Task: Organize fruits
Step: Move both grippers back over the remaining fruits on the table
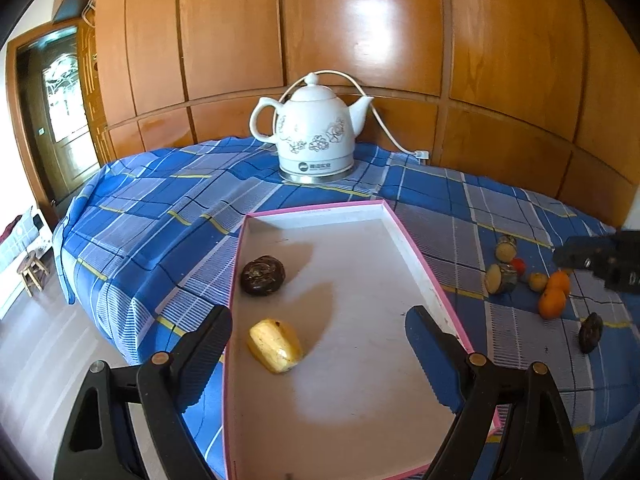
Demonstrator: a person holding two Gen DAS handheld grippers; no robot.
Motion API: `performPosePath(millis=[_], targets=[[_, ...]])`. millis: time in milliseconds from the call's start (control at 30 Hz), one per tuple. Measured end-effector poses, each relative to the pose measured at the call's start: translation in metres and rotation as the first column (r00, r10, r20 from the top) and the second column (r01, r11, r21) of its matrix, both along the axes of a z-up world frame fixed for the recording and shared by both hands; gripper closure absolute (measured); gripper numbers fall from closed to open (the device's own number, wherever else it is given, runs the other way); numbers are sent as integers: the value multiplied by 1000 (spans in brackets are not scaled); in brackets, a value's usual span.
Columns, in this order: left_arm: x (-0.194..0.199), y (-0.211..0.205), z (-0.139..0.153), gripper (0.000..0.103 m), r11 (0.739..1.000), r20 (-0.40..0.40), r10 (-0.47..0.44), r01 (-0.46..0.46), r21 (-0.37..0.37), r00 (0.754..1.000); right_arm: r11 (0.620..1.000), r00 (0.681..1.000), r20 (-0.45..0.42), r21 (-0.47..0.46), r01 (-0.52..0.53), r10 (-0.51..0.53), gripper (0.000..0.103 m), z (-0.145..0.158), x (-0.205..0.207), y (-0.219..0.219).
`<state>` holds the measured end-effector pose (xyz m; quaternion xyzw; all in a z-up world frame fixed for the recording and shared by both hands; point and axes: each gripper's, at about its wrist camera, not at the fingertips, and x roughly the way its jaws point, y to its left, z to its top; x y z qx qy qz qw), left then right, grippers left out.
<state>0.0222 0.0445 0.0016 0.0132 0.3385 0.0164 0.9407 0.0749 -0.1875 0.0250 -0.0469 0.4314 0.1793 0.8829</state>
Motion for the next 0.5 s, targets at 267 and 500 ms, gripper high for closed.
performPosePath(millis=[267,500], targets=[[1,-16,0,14,999,-14,-43,43,19,999,995,996,22,-48,88,-87,70,2,4,-52],[6,-39,2,14,992,-29,-121,122,15,992,967,972,22,-96,236,-235,70,-12,18,-120]])
